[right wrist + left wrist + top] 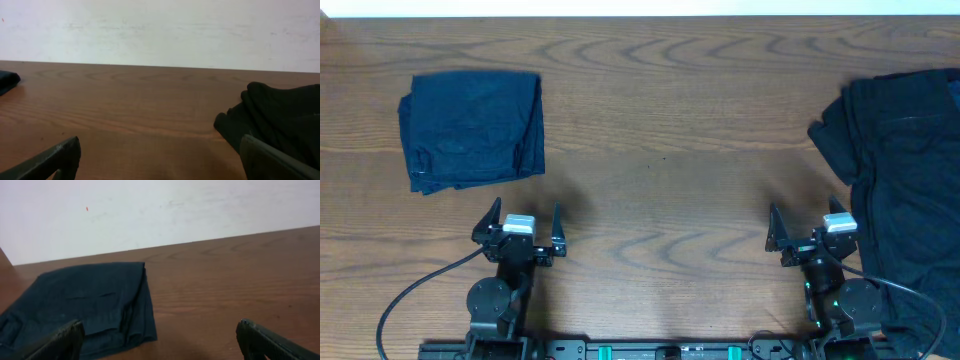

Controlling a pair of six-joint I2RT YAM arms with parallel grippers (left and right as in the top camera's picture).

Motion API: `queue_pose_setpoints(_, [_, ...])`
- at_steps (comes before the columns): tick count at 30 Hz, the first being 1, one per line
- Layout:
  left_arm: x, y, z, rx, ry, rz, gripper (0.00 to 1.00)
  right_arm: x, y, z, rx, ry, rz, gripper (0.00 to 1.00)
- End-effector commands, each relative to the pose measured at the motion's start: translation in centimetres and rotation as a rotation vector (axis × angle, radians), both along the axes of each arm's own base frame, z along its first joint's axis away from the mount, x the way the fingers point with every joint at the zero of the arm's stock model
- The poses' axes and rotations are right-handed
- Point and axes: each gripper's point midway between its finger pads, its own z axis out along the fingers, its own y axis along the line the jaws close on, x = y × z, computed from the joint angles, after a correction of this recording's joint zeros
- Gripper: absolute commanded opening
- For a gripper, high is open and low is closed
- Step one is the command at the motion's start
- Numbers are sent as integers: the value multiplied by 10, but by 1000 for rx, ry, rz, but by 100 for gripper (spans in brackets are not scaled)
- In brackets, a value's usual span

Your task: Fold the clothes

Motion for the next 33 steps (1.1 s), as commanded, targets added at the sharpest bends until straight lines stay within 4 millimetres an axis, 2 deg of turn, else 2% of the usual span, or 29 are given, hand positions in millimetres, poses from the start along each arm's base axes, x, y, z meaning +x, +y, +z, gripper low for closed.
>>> queue_pose_setpoints(1, [-2,-1,-13,33,44,-7,98,0,1,0,-19,-3,4,99])
queue_pose_setpoints(33, [-1,5,-14,32,46,18,98,0,1,0,-19,-4,4,99])
